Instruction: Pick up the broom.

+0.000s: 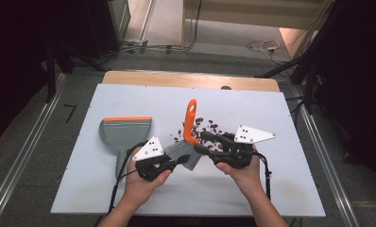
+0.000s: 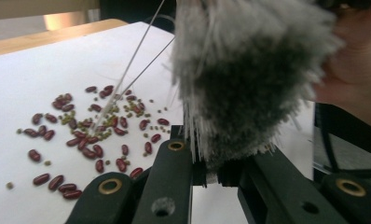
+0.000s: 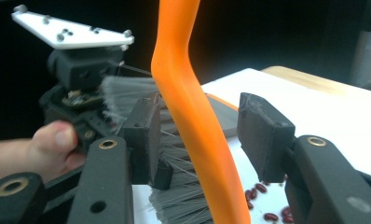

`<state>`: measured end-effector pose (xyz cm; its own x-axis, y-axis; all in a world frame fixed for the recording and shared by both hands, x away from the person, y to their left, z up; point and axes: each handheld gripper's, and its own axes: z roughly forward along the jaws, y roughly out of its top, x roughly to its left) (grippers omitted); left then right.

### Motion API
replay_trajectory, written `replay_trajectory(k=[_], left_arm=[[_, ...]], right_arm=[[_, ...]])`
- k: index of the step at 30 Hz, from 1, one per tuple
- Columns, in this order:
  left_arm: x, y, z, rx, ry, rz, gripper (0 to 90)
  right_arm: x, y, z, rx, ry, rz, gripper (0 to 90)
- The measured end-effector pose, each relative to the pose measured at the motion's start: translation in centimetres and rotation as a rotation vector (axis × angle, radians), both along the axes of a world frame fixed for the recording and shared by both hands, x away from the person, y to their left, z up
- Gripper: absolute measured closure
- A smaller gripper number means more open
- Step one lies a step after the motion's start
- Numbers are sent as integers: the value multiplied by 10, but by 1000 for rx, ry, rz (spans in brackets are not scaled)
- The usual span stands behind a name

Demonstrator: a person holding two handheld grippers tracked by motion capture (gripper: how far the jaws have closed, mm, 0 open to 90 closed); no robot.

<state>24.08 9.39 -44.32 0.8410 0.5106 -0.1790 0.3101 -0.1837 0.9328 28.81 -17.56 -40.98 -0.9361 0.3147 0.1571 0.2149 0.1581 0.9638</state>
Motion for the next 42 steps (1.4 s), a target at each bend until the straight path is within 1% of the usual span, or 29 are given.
replay_trajectory(k=[3, 5, 7, 9, 11, 12, 16, 19, 23, 25, 27, 28, 29, 31, 32, 33, 36, 37, 39, 41, 42], left_arm=[[0, 1, 0, -10, 3, -59, 861], [1, 2, -1, -23, 8, -109, 861], [1, 2, -1, -35, 9, -161, 861], [0, 2, -1, -50, 9, -203, 861], [0, 2, -1, -42, 9, -229, 861], [0, 1, -2, -42, 11, -234, 860], [1, 0, -3, -34, 21, -253, 861], [1, 0, -3, -38, 25, -268, 860], [1, 0, -4, -36, 31, -293, 861], [2, 0, -4, -39, 40, -303, 861], [4, 1, -5, -56, 56, -313, 856], [4, 1, -5, -61, 61, -306, 841], [4, 1, -4, -60, 62, -287, 811], [3, 3, -3, -49, 54, -243, 706], [3, 5, -2, -38, 48, -210, 649], [4, 7, -1, -31, 51, -182, 571], [3, 16, 0, -26, 47, -112, 404], [3, 18, 1, -30, 45, -93, 359], [1, 23, 1, -19, 34, -55, 278], [0, 26, 2, 0, 27, -25, 216], [-1, 27, 2, 5, 26, -4, 161]], right_arm=[[3, 1, -3, -16, 21, 72, 461], [4, 2, -4, -14, 57, 134, 447], [5, 2, -6, -12, 86, 179, 444], [6, 2, -8, -13, 103, 221, 462], [6, 2, -9, -16, 118, 256, 487], [6, 2, -10, -22, 126, 266, 502], [4, 6, -11, -42, 134, 300, 538], [2, 8, -12, -59, 128, 302, 579], [2, 9, -14, -73, 126, 326, 656], [2, 8, -14, -81, 134, 336, 673], [1, 8, -13, -89, 128, 334, 679], [0, 8, -12, -89, 128, 330, 680], [0, 7, -11, -91, 123, 324, 681], [0, 7, -10, -98, 127, 296, 682], [1, 6, -10, -100, 130, 280, 683], [2, 5, -10, -101, 135, 260, 683], [6, -2, -10, -97, 147, 186, 683], [7, -5, -10, -94, 152, 158, 683], [9, -9, -10, -99, 155, 114, 683], [11, -13, -10, -117, 149, 70, 683], [12, -14, -10, -127, 153, 47, 683]])
